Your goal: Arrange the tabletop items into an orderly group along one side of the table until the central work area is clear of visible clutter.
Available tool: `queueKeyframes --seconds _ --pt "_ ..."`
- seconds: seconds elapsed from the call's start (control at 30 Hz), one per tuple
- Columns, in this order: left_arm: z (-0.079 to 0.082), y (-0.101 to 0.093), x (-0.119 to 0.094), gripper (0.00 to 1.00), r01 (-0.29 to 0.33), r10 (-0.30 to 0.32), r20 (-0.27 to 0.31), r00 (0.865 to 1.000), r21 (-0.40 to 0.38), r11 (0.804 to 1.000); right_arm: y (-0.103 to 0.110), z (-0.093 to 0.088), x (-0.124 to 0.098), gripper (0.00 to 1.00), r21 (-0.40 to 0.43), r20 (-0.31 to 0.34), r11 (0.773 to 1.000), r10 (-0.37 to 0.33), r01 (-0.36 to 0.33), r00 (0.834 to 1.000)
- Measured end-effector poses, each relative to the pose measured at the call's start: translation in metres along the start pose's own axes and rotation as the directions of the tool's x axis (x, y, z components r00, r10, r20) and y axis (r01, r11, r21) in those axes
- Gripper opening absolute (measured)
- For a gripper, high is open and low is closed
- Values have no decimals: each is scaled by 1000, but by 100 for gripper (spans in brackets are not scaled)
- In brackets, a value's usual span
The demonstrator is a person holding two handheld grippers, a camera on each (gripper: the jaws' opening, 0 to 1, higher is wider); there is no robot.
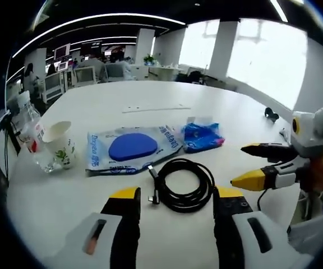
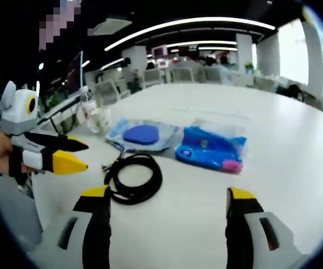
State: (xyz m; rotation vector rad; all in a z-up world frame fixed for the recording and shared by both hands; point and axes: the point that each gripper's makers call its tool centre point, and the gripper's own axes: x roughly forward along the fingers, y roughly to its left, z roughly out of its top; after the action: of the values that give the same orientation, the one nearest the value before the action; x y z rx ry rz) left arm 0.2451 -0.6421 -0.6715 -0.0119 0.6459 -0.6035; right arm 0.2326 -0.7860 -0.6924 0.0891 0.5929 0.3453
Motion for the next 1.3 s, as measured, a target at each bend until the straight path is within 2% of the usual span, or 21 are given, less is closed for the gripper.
queueKeyframes --seconds 0.6,0.93,1.0,1.07,1.23,1.3 --pt "11 -10 -28 65 7 -6 66 998 -4 1000 -2 -9 -40 98 109 46 994 -7 2 999" --pt "9 -12 -42 76 3 -5 82 997 23 1000 2 -8 -63 100 93 68 996 0 -7 998" --pt "9 -15 -45 79 10 -14 83 996 51 999 1 -10 -66 100 92 66 996 -1 -5 998" --pt "5 -14 -48 82 -4 -4 58 998 127 992 0 -13 -70 100 98 64 995 -1 -5 998" --pt "12 -21 -58 91 21 -31 91 995 109 994 -2 -15 -78 100 122 71 993 -8 0 997" --pt "14 -22 -62 93 11 -26 101 995 151 989 -1 -16 -81 100 111 68 994 -7 -1 998"
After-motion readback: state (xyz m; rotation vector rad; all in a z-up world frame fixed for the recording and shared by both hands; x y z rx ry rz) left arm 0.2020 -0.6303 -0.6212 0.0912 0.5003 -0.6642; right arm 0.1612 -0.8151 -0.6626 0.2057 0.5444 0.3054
